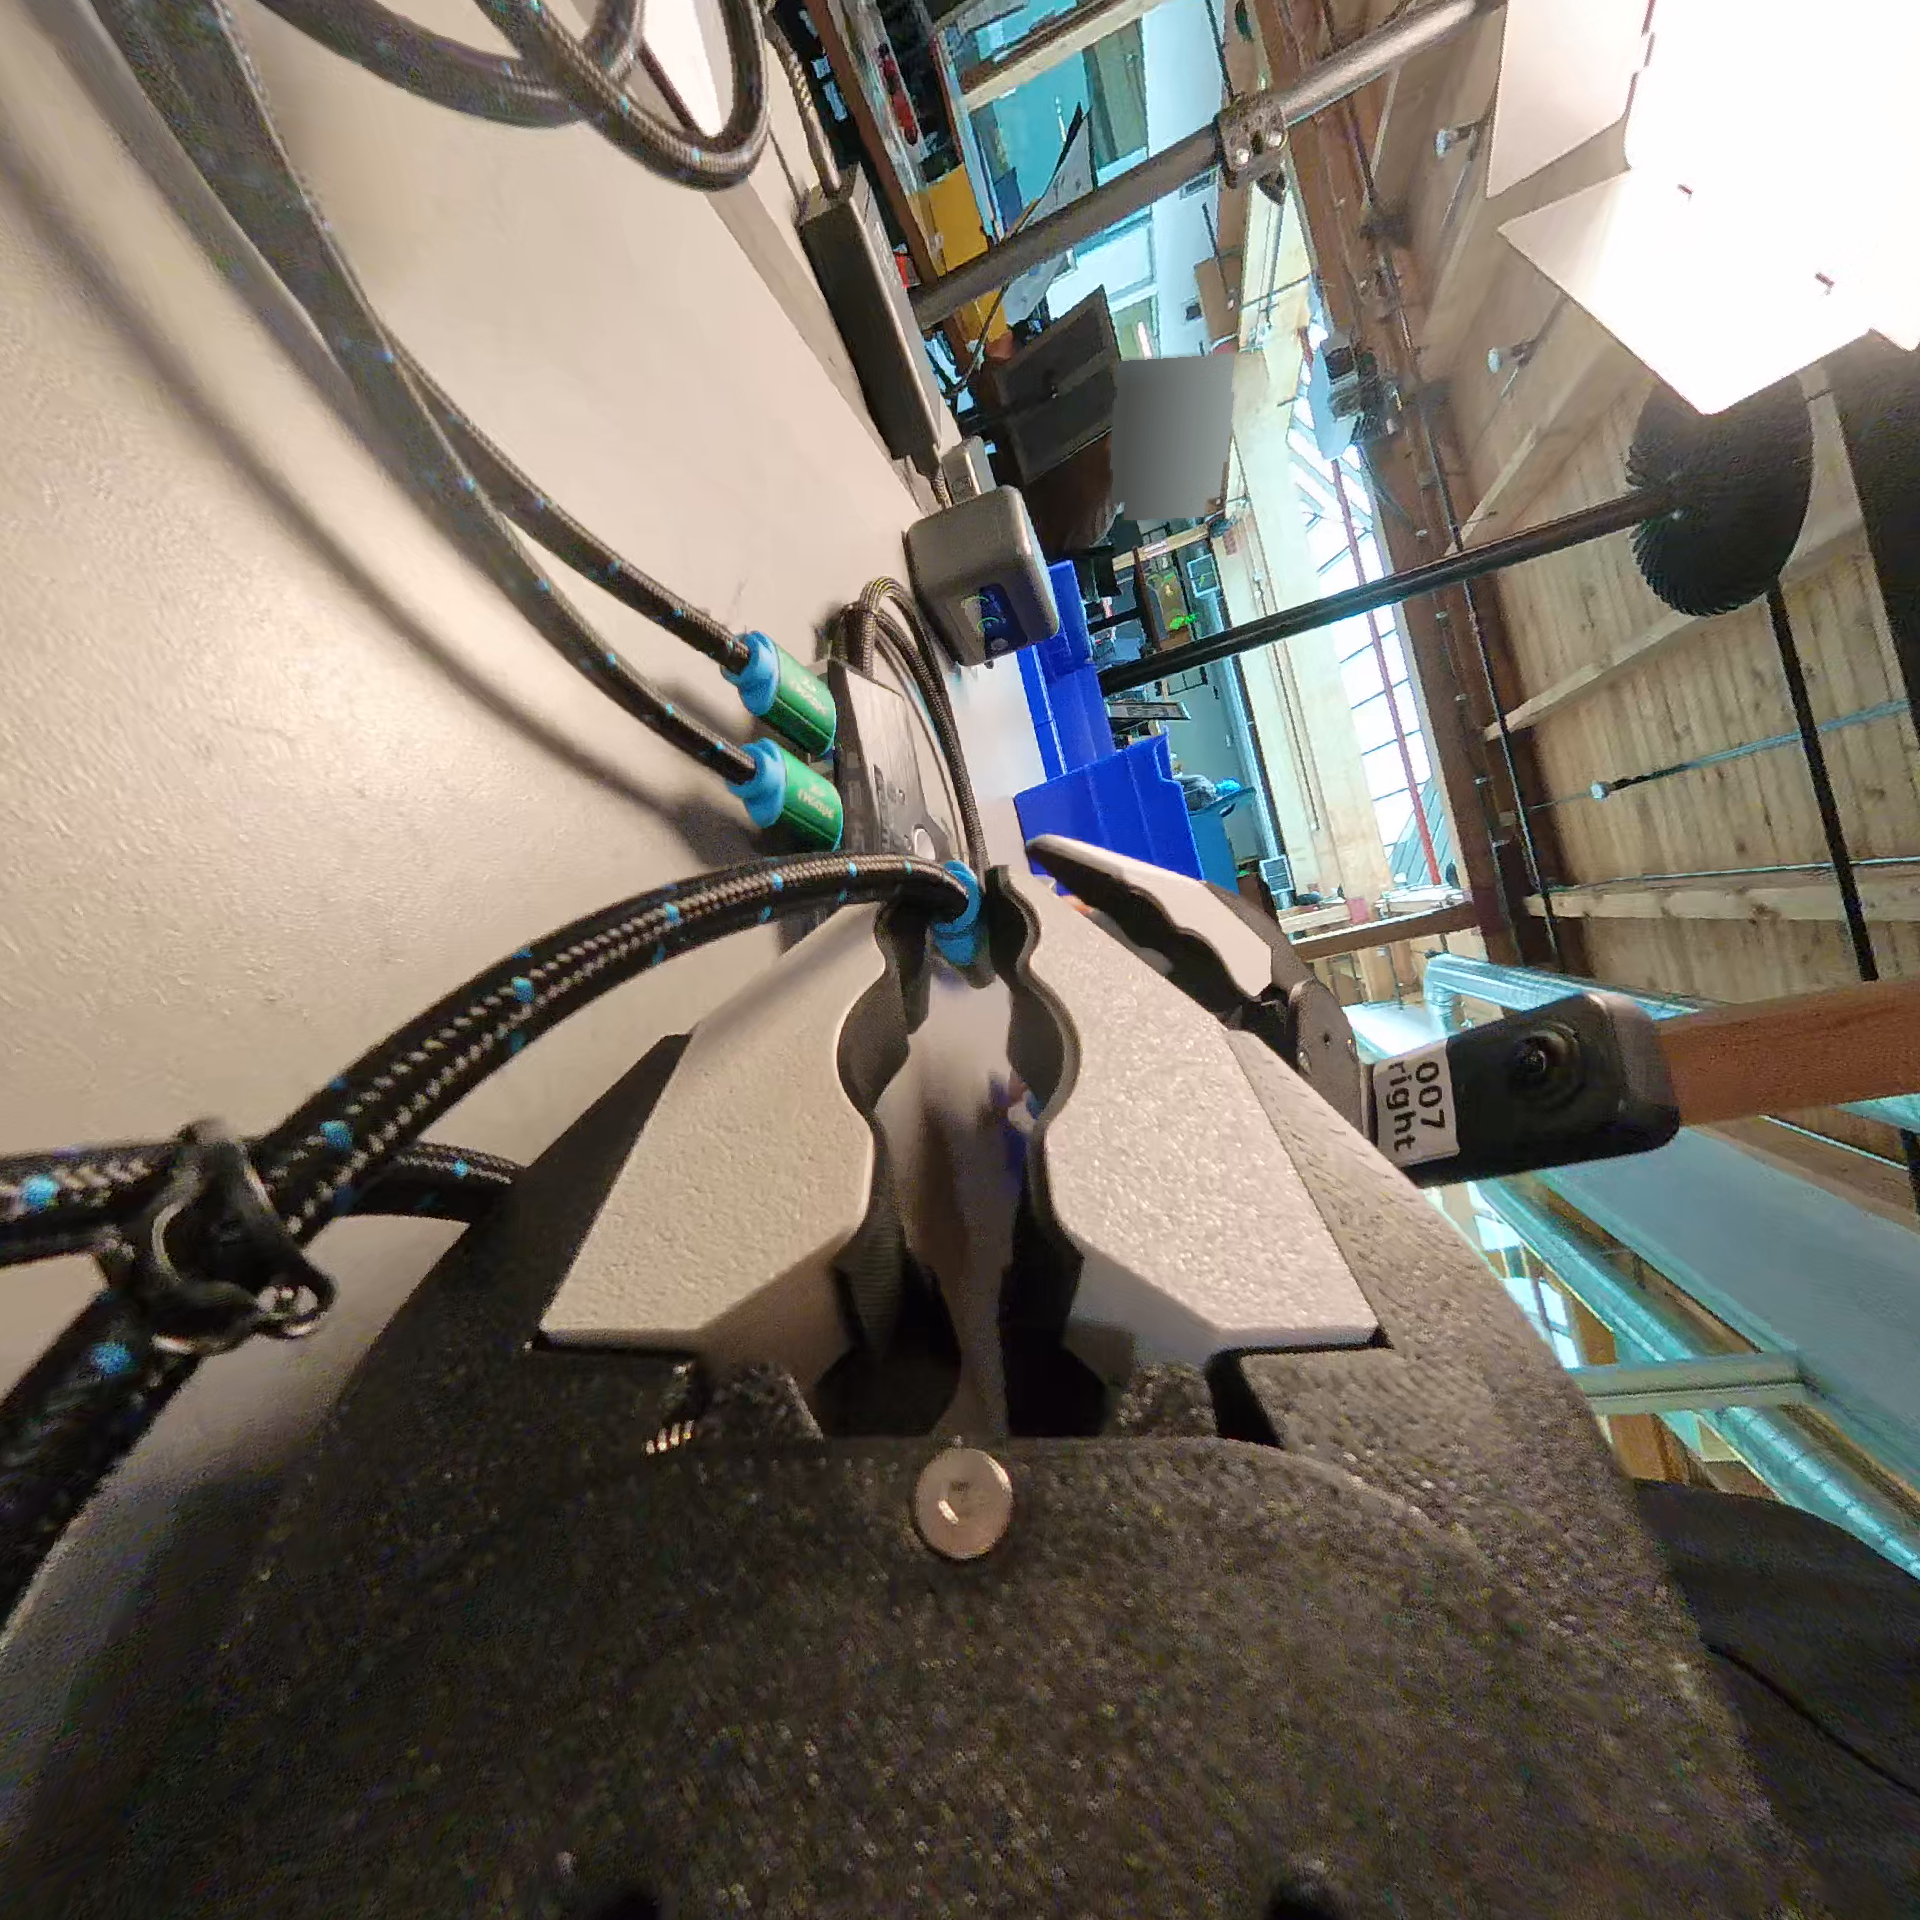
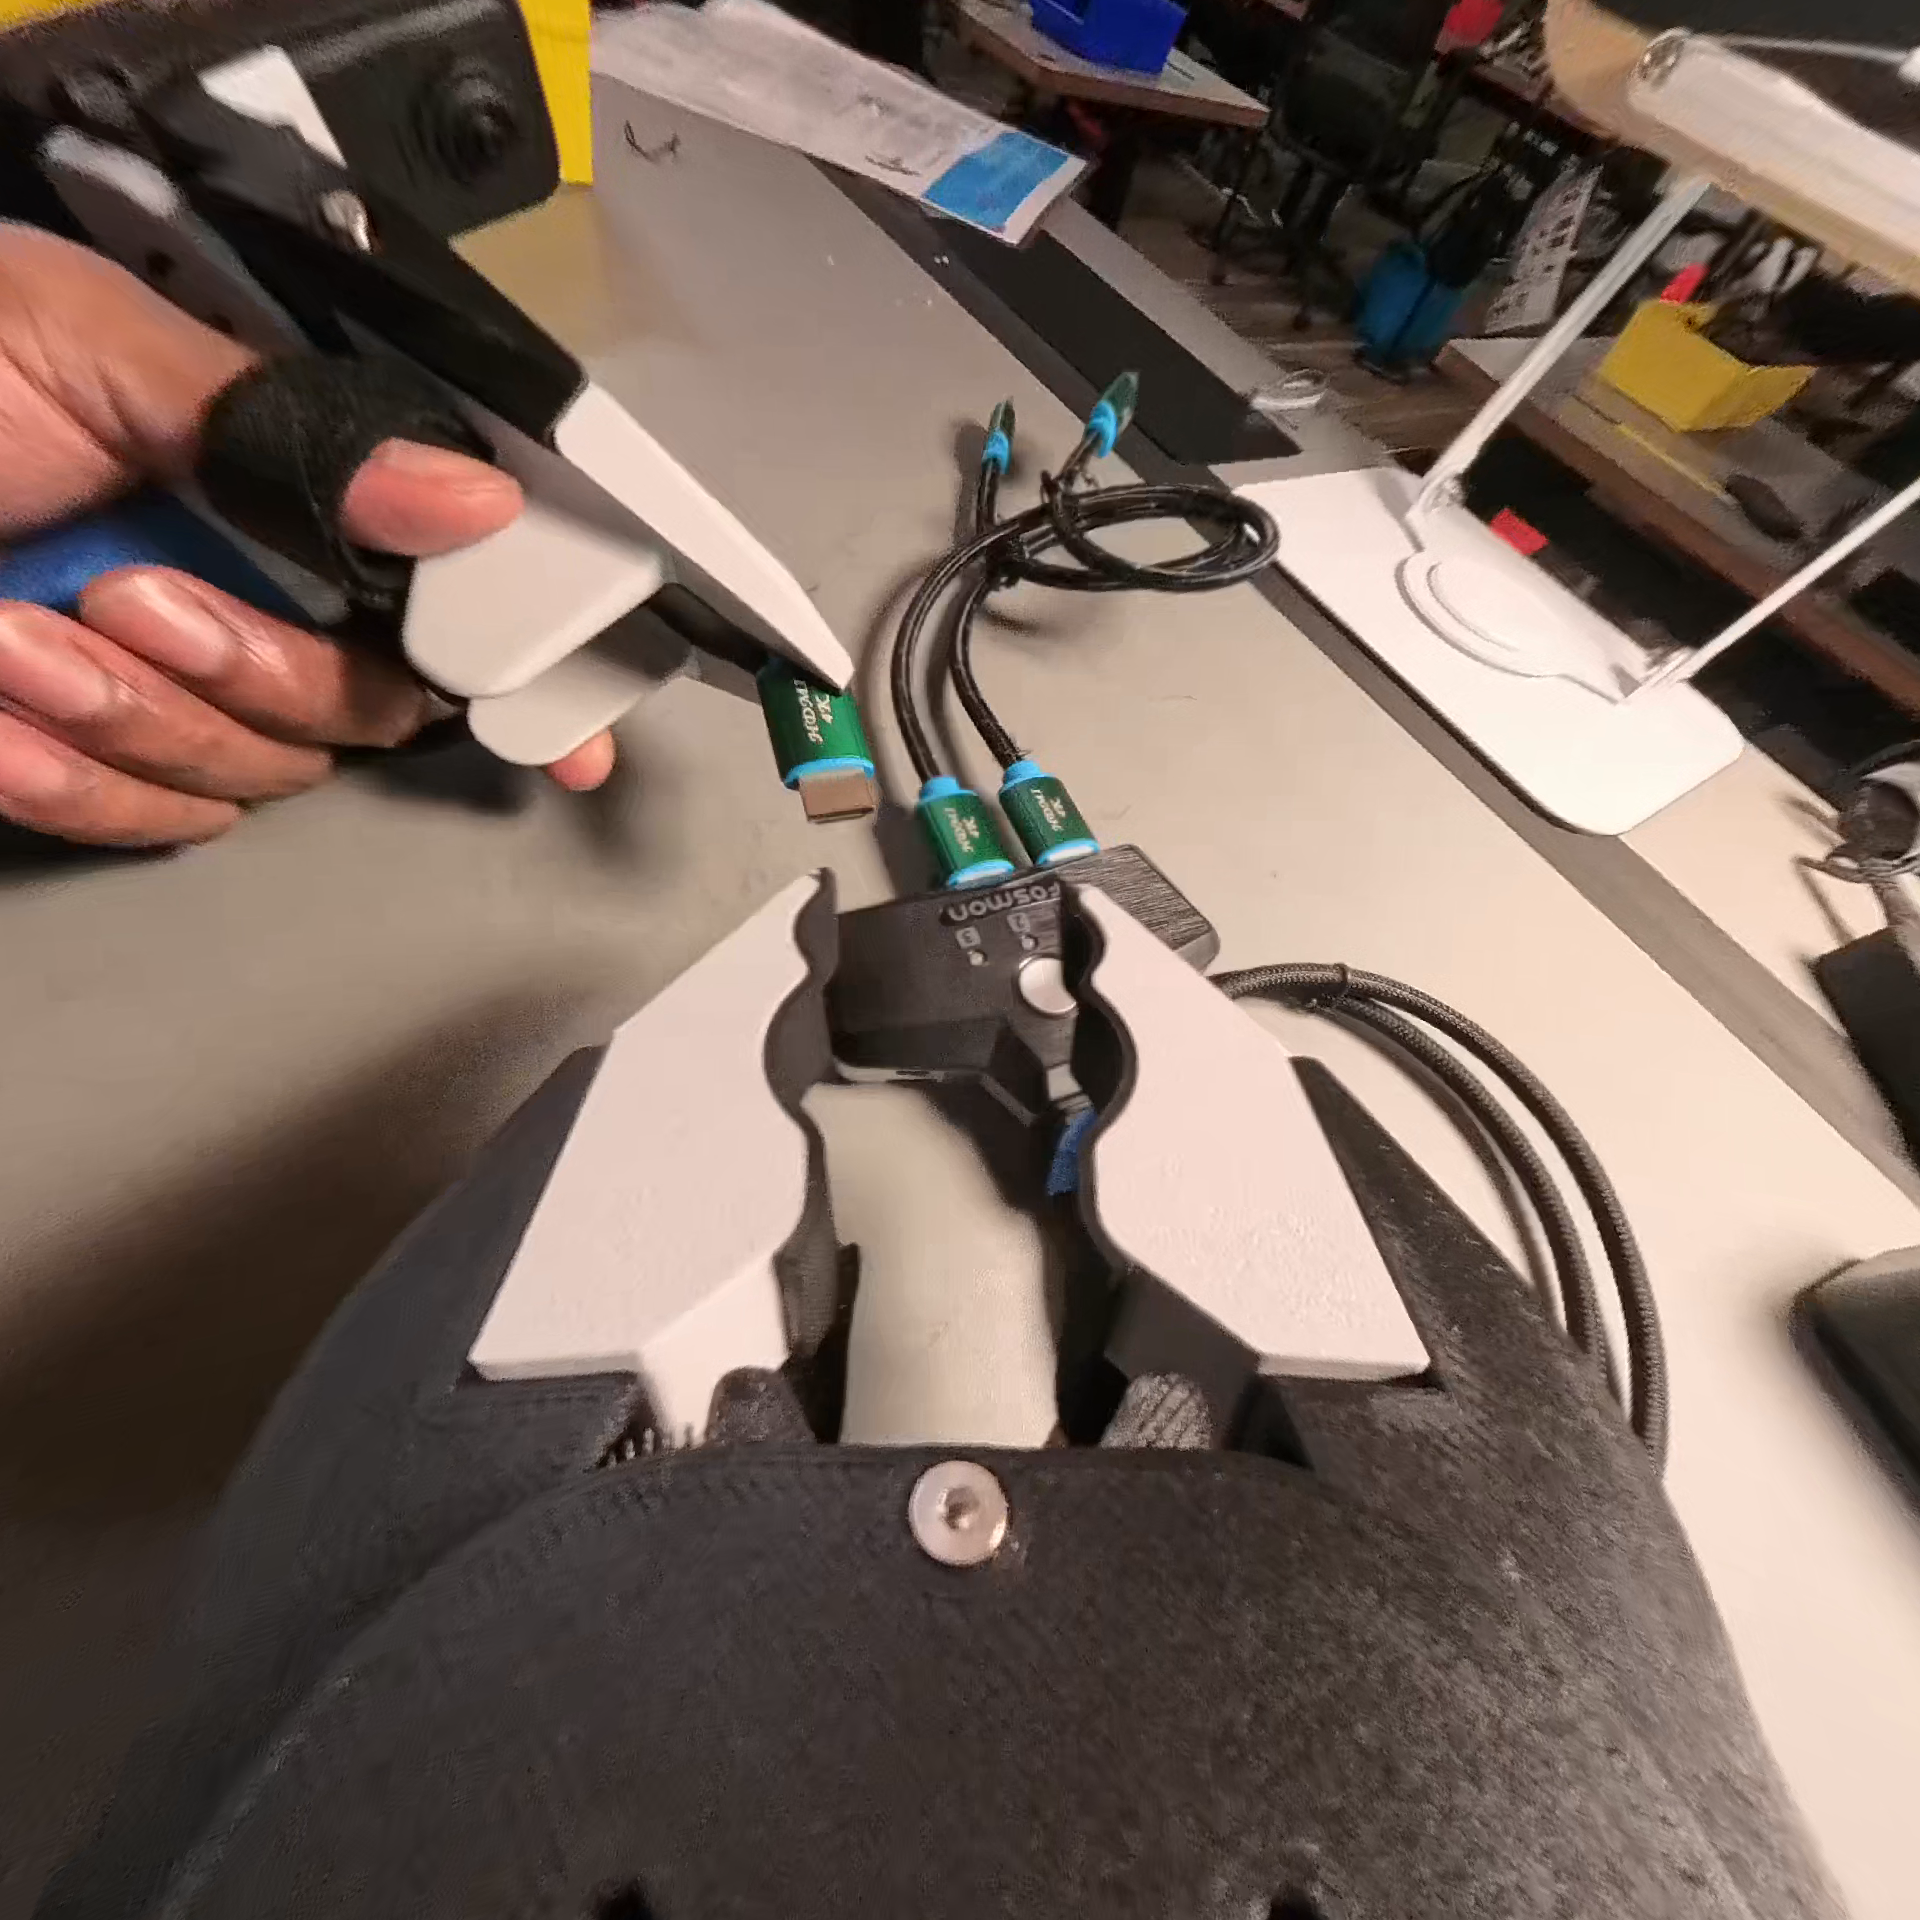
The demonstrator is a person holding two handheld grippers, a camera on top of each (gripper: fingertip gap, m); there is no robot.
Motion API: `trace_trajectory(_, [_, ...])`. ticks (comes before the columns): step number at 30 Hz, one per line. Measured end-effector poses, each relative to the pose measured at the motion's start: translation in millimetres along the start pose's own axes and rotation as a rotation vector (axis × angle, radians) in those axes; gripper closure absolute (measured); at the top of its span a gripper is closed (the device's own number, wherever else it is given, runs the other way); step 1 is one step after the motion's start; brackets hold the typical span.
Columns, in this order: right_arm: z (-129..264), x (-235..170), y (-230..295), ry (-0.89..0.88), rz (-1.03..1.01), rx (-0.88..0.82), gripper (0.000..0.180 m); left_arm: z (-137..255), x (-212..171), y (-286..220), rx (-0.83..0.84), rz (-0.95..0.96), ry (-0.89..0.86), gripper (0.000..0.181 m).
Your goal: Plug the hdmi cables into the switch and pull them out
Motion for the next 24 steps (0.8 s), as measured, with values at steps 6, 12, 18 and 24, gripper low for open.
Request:
trace_trajectory(6, [-23, -29, -8, 0.251, -0.13, 0.128, 0.067, 4, 5, 4, 0.02, 0.002, -0.03, 0.168])
trace_trajectory(12, [-43, -32, -13, 0.393, -0.153, 0.101, 0.08, 5, 7, 8, 0.059, -0.007, -0.045, 0.168])
trace_trajectory(18, [-36, -27, -6, 0.307, -0.242, 0.075, 0.088, 7, 7, 9, 0.087, -0.015, -0.059, 0.168])
trace_trajectory(24, [-22, -21, 3, 0.212, -0.228, 0.092, 0.088, 5, 3, 6, 0.072, -0.031, -0.026, 0.168])
Point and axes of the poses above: each gripper's, where its closed fingertips meet, z back along the fingers, x out of its top, y = z × x across the jaws, the point moved 4 cm from there along z, back along the fingers, and after that the axes turned 4 degrees about y, right-handed, at the moved point
